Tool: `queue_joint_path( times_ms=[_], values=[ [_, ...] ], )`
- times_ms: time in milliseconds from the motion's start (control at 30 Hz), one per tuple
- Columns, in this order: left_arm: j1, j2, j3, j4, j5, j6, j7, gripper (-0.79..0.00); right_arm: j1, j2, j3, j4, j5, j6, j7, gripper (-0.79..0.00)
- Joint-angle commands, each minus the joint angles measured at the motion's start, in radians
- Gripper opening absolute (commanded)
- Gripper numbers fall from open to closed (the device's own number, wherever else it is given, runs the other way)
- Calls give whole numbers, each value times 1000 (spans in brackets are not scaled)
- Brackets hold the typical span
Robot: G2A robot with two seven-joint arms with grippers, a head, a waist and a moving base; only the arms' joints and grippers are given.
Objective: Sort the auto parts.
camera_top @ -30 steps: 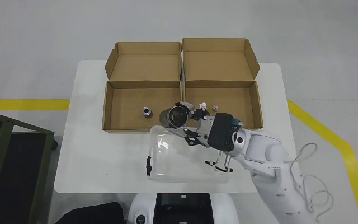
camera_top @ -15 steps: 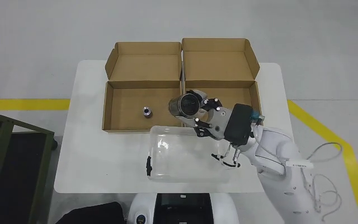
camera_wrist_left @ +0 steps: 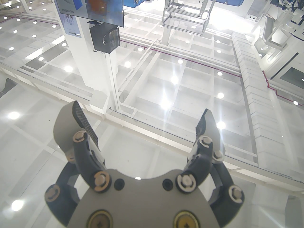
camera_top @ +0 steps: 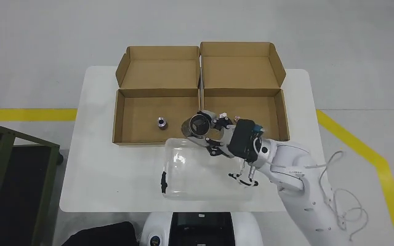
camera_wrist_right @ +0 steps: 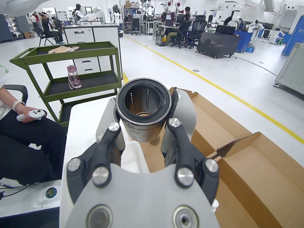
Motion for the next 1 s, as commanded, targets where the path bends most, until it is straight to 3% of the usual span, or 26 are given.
queue_joint_path(
  times_ms=[0, 533, 967],
  values=[
    [0, 0, 0, 0, 0, 0, 0, 0, -2, 0, -13, 18, -15, 0, 6, -785],
    [0, 0, 0, 0, 0, 0, 0, 0, 14, 1, -111, 119, -174, 34, 90, -785],
    [0, 0, 0, 0, 0, 0, 0, 0, 227, -41, -239, 314, -188, 131, 86, -785]
  ],
)
